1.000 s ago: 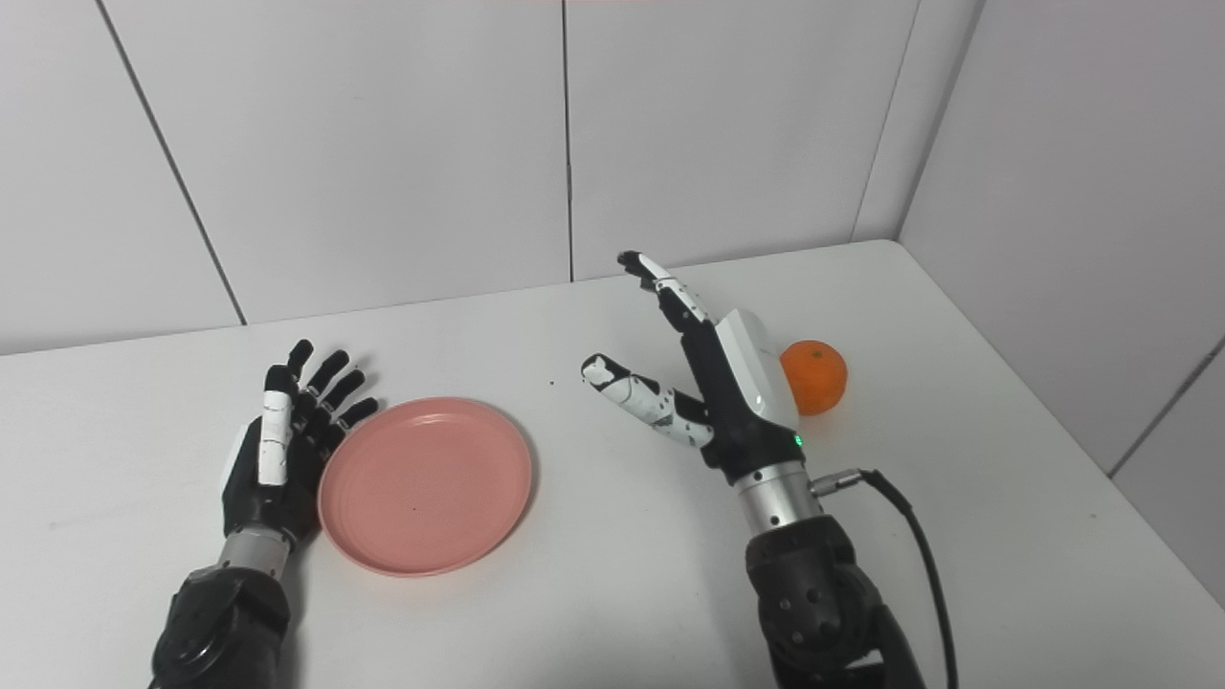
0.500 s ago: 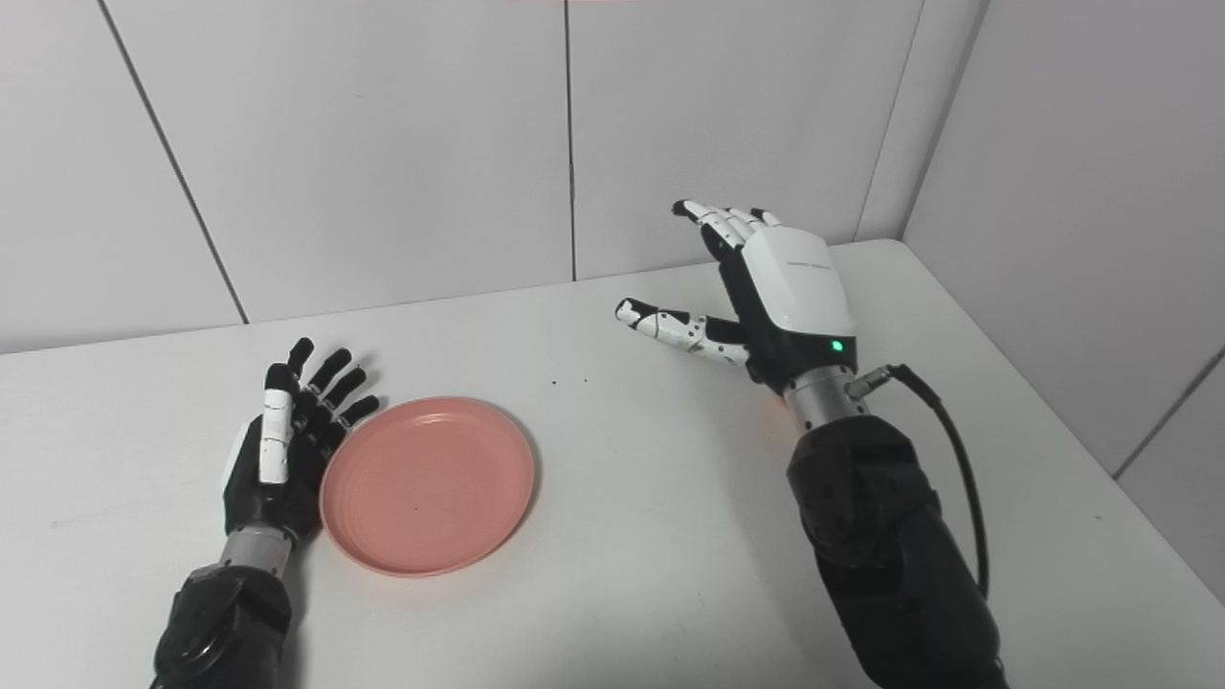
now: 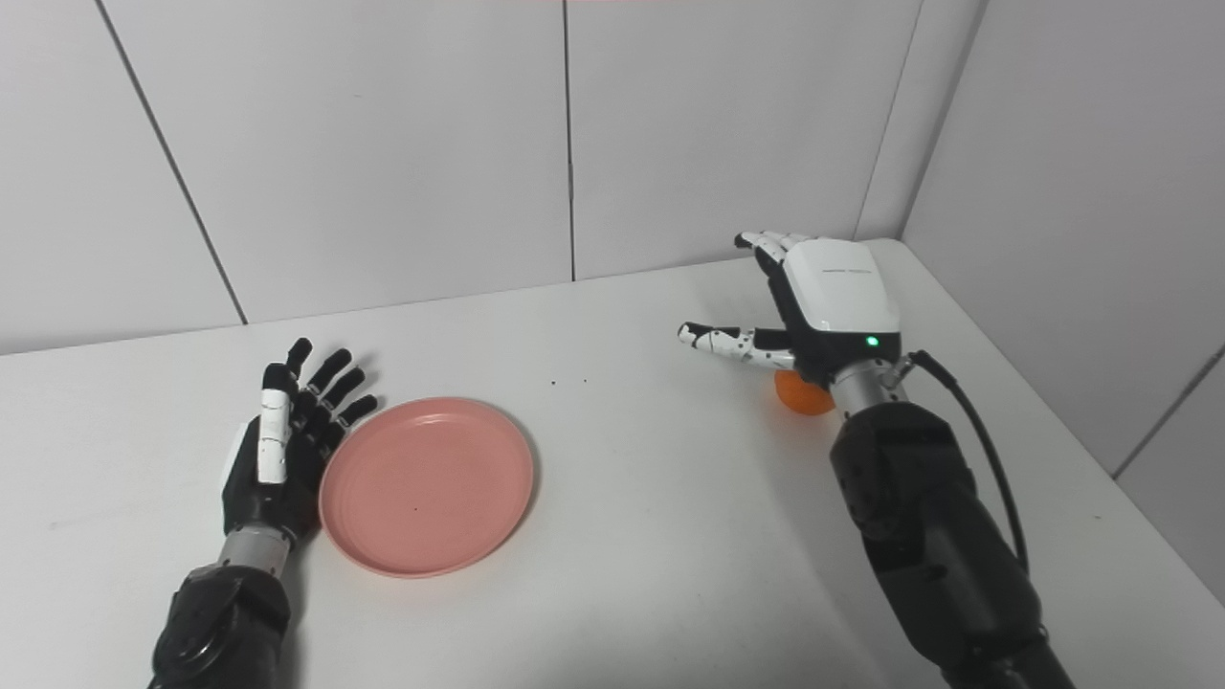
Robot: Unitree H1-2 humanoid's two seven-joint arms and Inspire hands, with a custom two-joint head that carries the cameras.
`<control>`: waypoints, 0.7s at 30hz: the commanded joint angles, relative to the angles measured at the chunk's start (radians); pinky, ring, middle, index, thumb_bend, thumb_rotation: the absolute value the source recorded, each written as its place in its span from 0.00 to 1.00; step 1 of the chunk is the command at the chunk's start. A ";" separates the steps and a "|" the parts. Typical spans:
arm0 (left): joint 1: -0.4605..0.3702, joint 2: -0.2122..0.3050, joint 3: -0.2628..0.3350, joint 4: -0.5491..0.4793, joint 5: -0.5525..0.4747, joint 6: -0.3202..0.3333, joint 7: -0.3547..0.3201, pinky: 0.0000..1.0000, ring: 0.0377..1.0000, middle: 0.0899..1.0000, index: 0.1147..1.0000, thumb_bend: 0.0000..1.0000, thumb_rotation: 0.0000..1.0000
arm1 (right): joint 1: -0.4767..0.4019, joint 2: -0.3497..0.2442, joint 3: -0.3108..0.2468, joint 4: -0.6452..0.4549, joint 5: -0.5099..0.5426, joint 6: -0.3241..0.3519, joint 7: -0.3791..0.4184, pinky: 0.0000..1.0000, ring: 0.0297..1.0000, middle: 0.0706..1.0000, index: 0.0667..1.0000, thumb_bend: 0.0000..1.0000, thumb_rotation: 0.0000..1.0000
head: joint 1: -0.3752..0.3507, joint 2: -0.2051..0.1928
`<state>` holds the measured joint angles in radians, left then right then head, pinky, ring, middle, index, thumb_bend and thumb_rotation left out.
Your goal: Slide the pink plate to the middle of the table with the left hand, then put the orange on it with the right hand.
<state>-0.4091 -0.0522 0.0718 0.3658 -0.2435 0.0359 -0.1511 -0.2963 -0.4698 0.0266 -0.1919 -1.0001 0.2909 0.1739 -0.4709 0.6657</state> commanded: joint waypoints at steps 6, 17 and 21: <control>-0.003 0.008 0.002 0.021 -0.007 0.046 0.003 0.77 0.87 0.87 0.99 0.92 0.80 | -0.016 -0.041 -0.016 0.040 0.007 -0.012 -0.063 0.84 0.81 0.81 0.79 0.85 0.94 | 0.001 -0.001; 0.002 0.010 0.000 0.007 -0.007 0.056 -0.005 0.77 0.88 0.89 1.00 0.91 0.81 | -0.048 -0.064 -0.002 0.189 0.039 -0.017 -0.104 0.83 0.81 0.80 0.80 0.85 0.96 | 0.002 -0.001; 0.000 0.008 0.002 0.007 -0.003 0.057 0.000 0.77 0.88 0.88 1.00 0.91 0.81 | -0.054 -0.074 0.006 0.232 0.050 -0.011 -0.112 0.83 0.81 0.80 0.80 0.86 0.97 | 0.007 0.000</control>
<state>-0.4103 -0.0469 0.0726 0.3590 -0.2442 0.0527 -0.1626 -0.3065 -0.5126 0.0400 0.0440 -0.9513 0.2900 0.0969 -0.4648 0.6673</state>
